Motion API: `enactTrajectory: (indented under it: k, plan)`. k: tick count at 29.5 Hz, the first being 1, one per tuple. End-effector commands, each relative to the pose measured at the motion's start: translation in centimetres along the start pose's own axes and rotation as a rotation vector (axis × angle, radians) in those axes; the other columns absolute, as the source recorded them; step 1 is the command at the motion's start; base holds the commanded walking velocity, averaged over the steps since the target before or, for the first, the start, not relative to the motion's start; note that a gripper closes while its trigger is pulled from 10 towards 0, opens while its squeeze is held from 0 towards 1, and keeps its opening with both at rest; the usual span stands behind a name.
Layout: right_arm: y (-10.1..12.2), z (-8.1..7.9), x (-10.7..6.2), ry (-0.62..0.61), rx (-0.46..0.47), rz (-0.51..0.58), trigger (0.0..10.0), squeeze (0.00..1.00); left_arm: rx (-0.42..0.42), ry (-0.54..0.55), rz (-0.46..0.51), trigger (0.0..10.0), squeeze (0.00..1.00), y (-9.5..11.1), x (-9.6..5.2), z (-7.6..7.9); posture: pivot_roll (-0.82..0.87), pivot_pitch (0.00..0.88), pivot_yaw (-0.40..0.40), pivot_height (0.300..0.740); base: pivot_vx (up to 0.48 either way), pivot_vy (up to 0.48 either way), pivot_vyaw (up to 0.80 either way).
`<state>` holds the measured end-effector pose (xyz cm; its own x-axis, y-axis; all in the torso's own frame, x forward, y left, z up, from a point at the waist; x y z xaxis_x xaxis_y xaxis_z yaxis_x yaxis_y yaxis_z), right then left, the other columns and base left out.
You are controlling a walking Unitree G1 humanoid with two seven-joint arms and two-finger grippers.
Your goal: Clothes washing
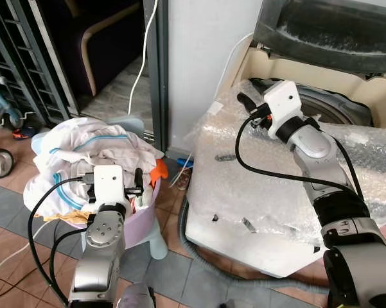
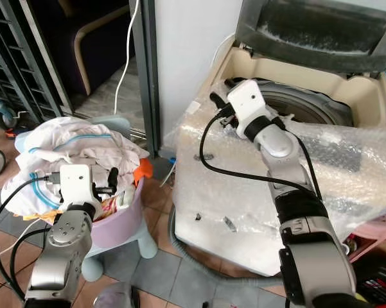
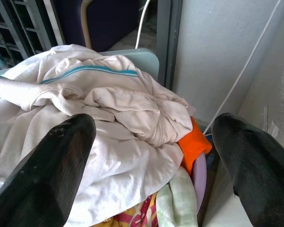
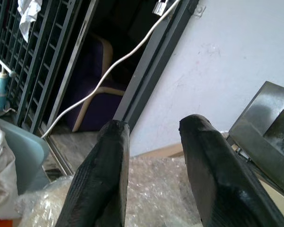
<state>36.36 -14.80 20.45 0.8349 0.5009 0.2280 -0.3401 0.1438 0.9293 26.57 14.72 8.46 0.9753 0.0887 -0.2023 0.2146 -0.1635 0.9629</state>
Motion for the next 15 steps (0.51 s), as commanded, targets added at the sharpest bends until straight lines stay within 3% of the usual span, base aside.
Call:
enactTrajectory:
  k: [1, 3, 5, 15]
  plan:
    - [0.6, -0.1, -0.5, -0.054, 0.037, 0.039, 10.0, 1.00, 0.000, 0.019, 0.007, 10.0, 0.00, 0.2, 0.0, -0.1, 0.00, 0.000, -0.030, 0.740, 0.000, 0.000, 0.00]
    - [0.0, -1.5, -1.6, -0.122, 0.090, 0.044, 10.0, 1.00, -0.003, 0.033, 0.003, 10.0, 0.00, 0.2, -0.1, -0.4, 0.01, 0.000, -0.023, 0.740, 0.000, 0.000, 0.00]
    - [-0.1, -1.9, -1.8, -0.134, 0.104, 0.041, 10.0, 1.00, 0.000, 0.032, -0.002, 10.0, 0.00, 0.1, -0.1, -0.4, 0.01, 0.000, -0.023, 0.740, 0.000, 0.244, 0.76]
    - [0.5, -6.4, -2.3, -0.085, 0.205, 0.028, 10.0, 1.00, 0.005, 0.024, -0.009, 10.0, 0.00, 0.2, 0.4, -0.1, 0.00, 0.000, -0.012, 0.740, 0.000, 0.480, 0.80]
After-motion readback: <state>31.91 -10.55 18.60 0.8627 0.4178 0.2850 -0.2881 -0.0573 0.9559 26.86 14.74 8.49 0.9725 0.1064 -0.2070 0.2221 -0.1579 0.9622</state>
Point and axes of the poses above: a point about 5 cm out from each wrist's last joint towards the gripper, its own x axis pointing out of the wrist towards the gripper, its own y axis along the axis of the wrist's last joint, z = x × y, the point moved 1 cm from there along x, pointing out of the wrist towards the gripper, and after that the axes turned 8 degrees about x, right-handed, at the moved point
